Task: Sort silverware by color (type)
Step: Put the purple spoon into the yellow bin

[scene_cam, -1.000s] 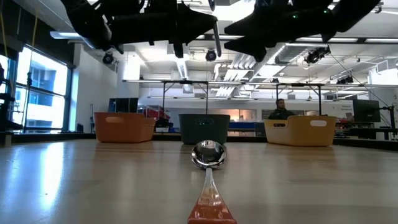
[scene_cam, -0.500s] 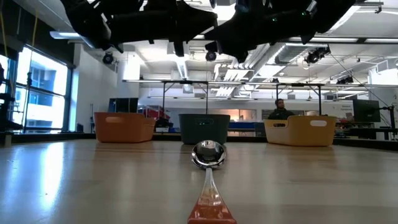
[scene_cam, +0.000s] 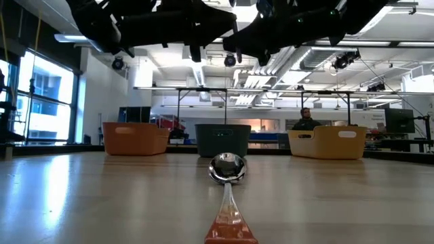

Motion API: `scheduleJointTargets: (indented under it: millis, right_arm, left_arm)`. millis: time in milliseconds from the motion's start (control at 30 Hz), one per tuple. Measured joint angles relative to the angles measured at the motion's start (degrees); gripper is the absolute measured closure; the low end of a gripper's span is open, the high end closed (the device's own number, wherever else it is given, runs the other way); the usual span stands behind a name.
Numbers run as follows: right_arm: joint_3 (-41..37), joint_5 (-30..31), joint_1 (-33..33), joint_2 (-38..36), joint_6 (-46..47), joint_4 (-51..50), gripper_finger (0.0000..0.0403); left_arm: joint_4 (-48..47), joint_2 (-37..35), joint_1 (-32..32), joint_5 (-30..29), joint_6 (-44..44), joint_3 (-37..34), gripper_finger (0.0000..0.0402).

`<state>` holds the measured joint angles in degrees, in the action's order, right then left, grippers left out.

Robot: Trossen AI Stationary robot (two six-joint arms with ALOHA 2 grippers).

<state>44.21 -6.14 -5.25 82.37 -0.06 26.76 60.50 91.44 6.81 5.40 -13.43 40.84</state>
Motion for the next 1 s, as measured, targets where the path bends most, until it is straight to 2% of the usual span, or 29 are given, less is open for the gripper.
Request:
scheduleJointTargets:
  millis: [367,533,733,900,1000]
  right_arm:
    - [-0.02,-0.25,0.08,-1.86,0.03,-1.88,0.0356]
    - [0.00,3.18,0.08,-5.22,1.48,-6.51,0.0356]
    - [0.00,10.04,-0.81,-8.13,2.64,-12.53,0.0356]
    - [4.12,20.24,-4.34,-9.33,6.61,-30.08,0.0355]
    - [8.39,24.23,-7.20,-9.31,8.07,-41.08,0.0353]
  left_arm:
    - [-0.70,-1.73,-0.07,-0.14,3.26,-1.04,0.0258]
    - [-0.14,-2.73,-0.07,-2.97,5.07,-4.62,0.0236]
    - [-0.42,-4.33,-0.09,-3.16,5.10,-8.28,0.0237]
    - [-0.56,-5.92,-0.09,-3.13,4.85,-10.21,0.0238]
    - [-1.47,-6.64,-0.16,-2.06,4.57,-10.16,0.0238]
